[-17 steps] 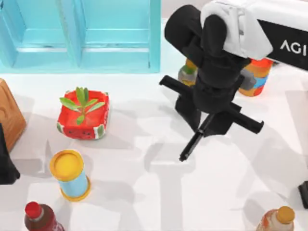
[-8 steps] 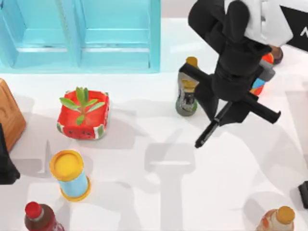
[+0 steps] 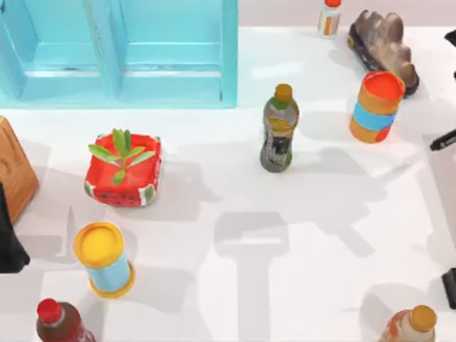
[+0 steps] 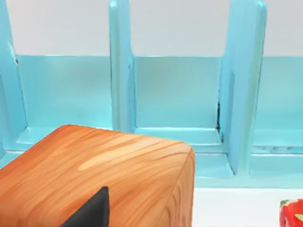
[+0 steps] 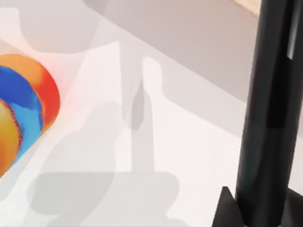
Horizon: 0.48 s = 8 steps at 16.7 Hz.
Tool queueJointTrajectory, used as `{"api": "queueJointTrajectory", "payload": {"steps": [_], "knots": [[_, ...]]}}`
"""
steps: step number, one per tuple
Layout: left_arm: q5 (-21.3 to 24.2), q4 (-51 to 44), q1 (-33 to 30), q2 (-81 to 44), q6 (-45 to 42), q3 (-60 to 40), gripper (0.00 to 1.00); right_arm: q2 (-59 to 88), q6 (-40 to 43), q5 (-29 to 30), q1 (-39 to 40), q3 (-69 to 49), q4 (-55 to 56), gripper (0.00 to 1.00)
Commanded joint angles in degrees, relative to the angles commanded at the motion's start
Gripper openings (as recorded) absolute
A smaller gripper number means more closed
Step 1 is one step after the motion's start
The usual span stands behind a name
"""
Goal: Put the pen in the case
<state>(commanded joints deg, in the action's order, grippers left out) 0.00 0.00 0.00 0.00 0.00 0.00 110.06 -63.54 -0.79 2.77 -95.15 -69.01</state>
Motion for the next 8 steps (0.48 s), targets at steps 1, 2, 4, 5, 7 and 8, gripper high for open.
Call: {"api": "queueJointTrajectory", "payload": {"steps": [1,2,4,5,7,8], "knots": [[0.00,0.00,0.00,0.00,0.00,0.00,1.00,-0.50,0.92,-0.24,-4.56,0.21,-0.19,0.00],[0.00,0.00,0.00,0.00,0.00,0.00,1.00,-0.96,1.80,-0.52,-9.22,0.46,-0.42,0.00],[0.00,0.00,0.00,0.00,0.00,0.00,1.00,-1.72,3.38,-1.07,-18.32,1.09,-0.96,0.00],[0.00,0.00,0.00,0.00,0.00,0.00,1.00,-2.01,4.06,-1.28,-22.45,1.46,-1.27,0.00],[0.00,0.00,0.00,0.00,0.00,0.00,1.00,-2.40,5.13,-1.43,-29.35,2.23,-1.93,0.00],[0.00,0.00,0.00,0.00,0.00,0.00,1.00,-2.50,5.49,-1.38,-31.93,2.57,-2.25,0.00]]}}
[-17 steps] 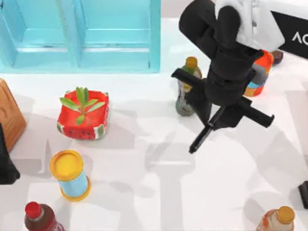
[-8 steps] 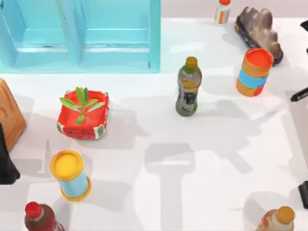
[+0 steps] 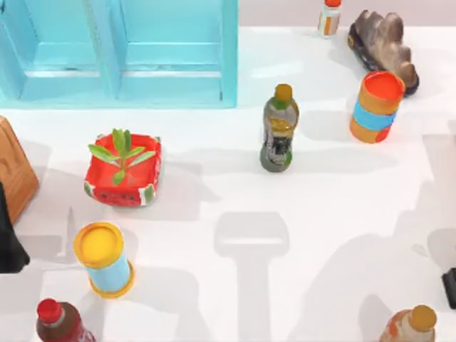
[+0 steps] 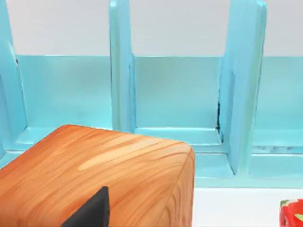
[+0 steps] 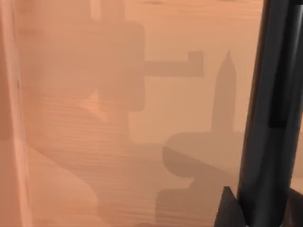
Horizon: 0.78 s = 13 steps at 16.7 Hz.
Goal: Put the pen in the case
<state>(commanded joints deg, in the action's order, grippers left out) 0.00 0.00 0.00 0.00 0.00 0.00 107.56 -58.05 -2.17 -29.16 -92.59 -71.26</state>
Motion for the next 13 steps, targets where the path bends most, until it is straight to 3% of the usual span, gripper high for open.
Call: {"api": "queueJointTrajectory", "payload": {"steps": [3,13], "knots": [[0.00,0.00,0.00,0.00,0.00,0.00,1.00,-0.02,0.47,0.36,-3.98,0.58,-0.66,0.00],[0.00,0.00,0.00,0.00,0.00,0.00,1.00,-0.58,-0.87,0.47,-2.45,5.70,4.68,0.00]]}}
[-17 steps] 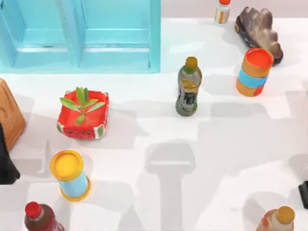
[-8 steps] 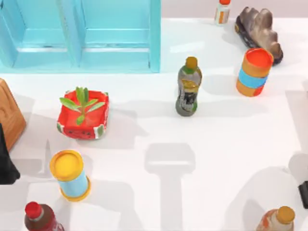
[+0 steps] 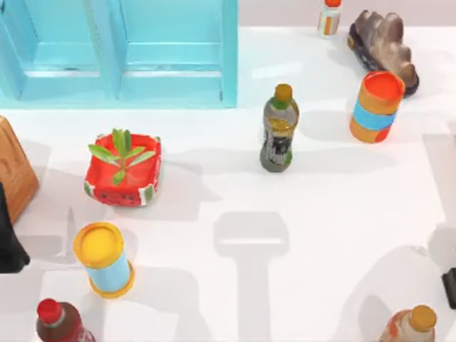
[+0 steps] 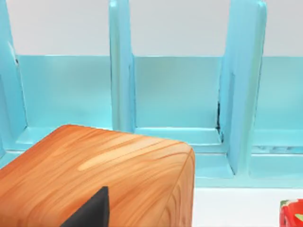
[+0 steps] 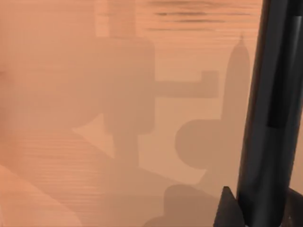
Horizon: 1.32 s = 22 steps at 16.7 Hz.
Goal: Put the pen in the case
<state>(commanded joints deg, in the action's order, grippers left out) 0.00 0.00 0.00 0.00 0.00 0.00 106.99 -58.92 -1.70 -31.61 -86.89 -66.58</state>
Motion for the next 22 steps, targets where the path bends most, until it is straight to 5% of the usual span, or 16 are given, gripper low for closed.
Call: {"api": "queueJointTrajectory", "payload": {"steps": [13,22], "knots": [[0.00,0.00,0.00,0.00,0.00,0.00,1.00,0.13,-2.82,0.10,2.49,9.01,8.43,0.00],[0.00,0.00,0.00,0.00,0.00,0.00,1.00,0.13,-2.82,0.10,2.49,9.01,8.43,0.68]]}}
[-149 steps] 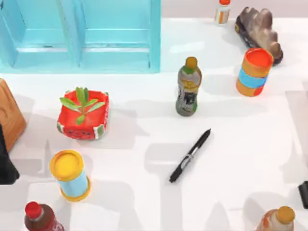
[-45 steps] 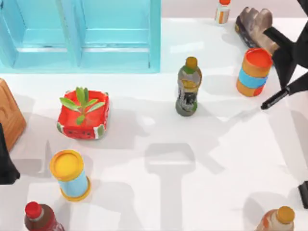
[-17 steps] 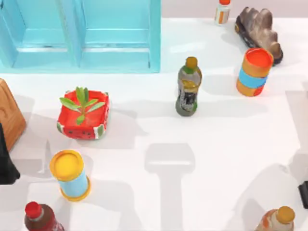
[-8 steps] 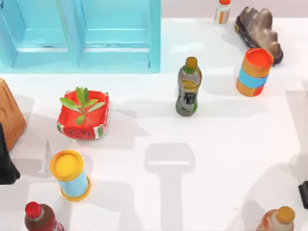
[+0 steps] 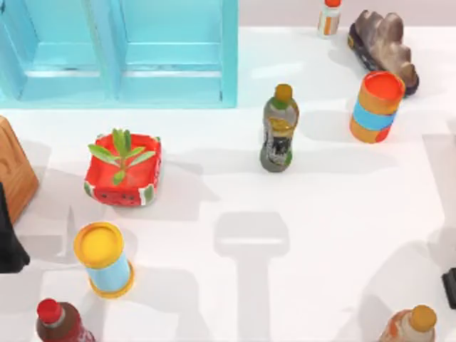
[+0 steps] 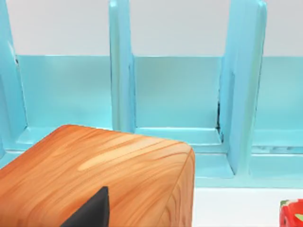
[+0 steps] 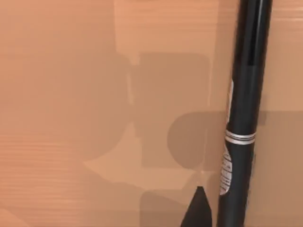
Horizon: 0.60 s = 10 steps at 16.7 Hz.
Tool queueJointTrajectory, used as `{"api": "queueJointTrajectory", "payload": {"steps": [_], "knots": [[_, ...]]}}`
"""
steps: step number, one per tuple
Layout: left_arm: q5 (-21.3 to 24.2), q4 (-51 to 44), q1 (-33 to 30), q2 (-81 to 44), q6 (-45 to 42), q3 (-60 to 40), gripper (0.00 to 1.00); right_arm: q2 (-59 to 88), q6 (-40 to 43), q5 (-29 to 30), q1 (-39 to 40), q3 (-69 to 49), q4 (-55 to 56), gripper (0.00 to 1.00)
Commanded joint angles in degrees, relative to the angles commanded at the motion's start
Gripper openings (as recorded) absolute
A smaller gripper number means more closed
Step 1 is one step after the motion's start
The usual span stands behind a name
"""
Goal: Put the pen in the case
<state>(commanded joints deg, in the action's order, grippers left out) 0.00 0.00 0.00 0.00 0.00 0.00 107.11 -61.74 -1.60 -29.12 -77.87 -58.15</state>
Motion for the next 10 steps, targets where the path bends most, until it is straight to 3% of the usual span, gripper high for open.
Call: {"api": "queueJointTrajectory", "payload": {"steps": [4,10], "knots": [[0.00,0.00,0.00,0.00,0.00,0.00,1.00,0.00,0.00,0.00,0.00,0.00,0.00,0.98],[0.00,0.00,0.00,0.00,0.00,0.00,1.00,0.00,0.00,0.00,0.00,0.00,0.00,1.00]]}}
